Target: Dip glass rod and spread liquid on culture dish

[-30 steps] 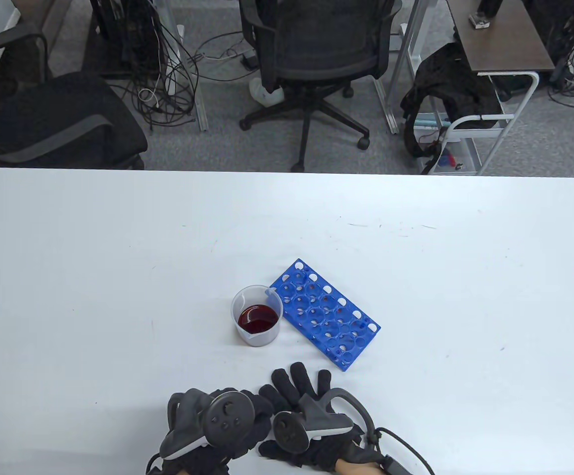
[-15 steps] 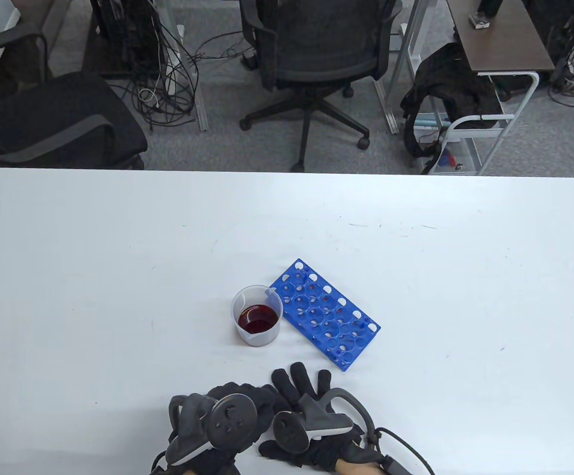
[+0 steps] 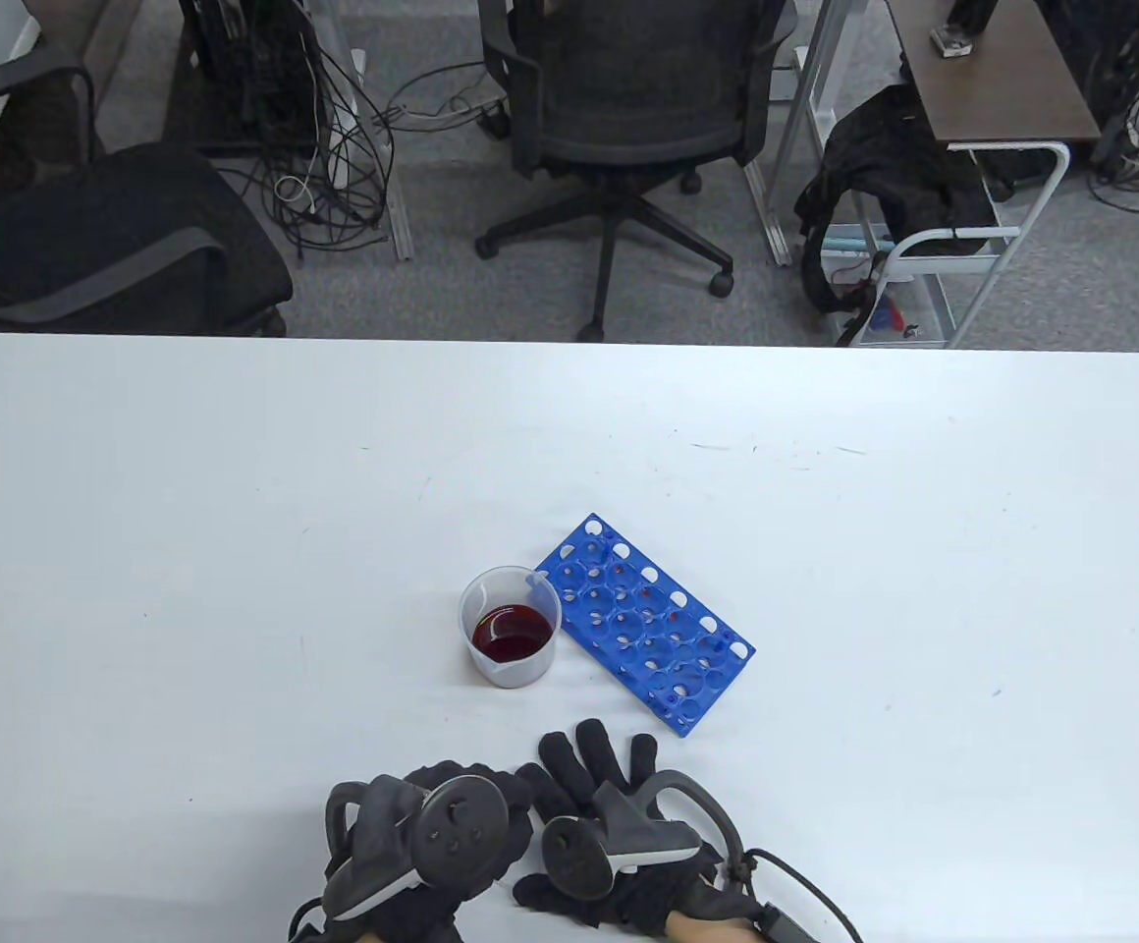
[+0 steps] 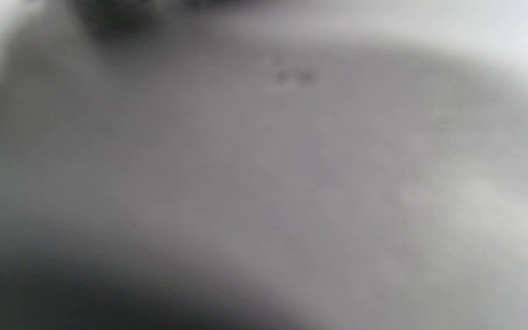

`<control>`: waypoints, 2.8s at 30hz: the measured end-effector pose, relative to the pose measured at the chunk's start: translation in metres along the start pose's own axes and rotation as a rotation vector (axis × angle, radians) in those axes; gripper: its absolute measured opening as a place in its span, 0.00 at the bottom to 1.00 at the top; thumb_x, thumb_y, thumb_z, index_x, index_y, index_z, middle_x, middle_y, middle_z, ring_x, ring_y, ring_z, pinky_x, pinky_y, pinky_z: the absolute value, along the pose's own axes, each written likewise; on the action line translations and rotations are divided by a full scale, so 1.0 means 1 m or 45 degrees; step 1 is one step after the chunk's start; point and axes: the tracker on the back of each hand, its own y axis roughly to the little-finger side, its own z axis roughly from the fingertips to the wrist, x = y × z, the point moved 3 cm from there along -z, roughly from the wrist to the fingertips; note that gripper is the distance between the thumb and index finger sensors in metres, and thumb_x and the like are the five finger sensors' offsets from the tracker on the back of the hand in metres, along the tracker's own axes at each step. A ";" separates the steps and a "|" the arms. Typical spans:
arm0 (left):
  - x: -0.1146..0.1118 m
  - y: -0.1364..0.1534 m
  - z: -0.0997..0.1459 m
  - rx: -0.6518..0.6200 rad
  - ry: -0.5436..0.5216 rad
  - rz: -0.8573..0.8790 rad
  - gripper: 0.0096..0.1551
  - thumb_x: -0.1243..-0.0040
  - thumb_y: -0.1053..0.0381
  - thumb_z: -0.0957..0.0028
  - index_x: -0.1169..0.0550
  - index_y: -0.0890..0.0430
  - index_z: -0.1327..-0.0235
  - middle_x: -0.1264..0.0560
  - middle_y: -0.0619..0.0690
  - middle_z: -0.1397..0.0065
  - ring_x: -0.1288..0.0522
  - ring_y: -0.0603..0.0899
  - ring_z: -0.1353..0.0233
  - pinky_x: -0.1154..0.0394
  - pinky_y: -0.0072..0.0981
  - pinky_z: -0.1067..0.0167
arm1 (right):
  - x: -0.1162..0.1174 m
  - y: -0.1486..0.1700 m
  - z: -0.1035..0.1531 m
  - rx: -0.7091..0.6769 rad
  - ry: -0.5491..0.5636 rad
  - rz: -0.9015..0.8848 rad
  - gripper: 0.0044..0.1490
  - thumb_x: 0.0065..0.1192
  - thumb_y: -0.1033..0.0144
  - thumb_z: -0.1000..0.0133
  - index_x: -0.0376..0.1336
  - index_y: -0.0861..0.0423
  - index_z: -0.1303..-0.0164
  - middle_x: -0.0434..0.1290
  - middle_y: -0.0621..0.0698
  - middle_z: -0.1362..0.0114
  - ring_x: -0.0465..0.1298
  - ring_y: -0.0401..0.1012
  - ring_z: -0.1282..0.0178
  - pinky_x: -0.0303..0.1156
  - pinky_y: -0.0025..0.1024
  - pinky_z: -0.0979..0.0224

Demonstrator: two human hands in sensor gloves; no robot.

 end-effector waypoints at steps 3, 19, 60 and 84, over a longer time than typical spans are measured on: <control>-0.002 -0.001 0.000 -0.020 0.028 0.026 0.18 0.23 0.42 0.54 0.09 0.50 0.58 0.10 0.49 0.53 0.10 0.58 0.57 0.13 0.43 0.57 | 0.000 0.000 0.000 0.000 0.000 0.000 0.65 0.17 0.24 0.39 0.06 0.61 0.25 0.11 0.70 0.20 0.15 0.72 0.25 0.24 0.85 0.35; -0.005 -0.004 0.000 -0.039 -0.010 0.104 0.18 0.24 0.42 0.54 0.10 0.50 0.57 0.10 0.49 0.51 0.10 0.58 0.56 0.13 0.42 0.56 | 0.000 0.000 0.000 0.000 0.000 0.000 0.65 0.17 0.24 0.39 0.05 0.61 0.25 0.11 0.70 0.20 0.16 0.72 0.25 0.24 0.85 0.35; -0.007 -0.002 0.002 -0.036 0.055 0.149 0.18 0.24 0.42 0.53 0.10 0.50 0.56 0.10 0.49 0.50 0.10 0.59 0.55 0.13 0.44 0.54 | 0.000 0.000 0.000 0.000 0.000 0.000 0.65 0.18 0.24 0.39 0.06 0.61 0.25 0.11 0.70 0.20 0.16 0.72 0.25 0.24 0.85 0.35; -0.001 -0.002 0.004 0.037 -0.055 0.054 0.18 0.24 0.43 0.53 0.11 0.50 0.55 0.11 0.49 0.49 0.10 0.59 0.54 0.14 0.44 0.54 | 0.000 0.000 0.000 0.000 0.000 0.000 0.65 0.17 0.24 0.39 0.06 0.62 0.25 0.11 0.70 0.20 0.16 0.72 0.25 0.24 0.85 0.36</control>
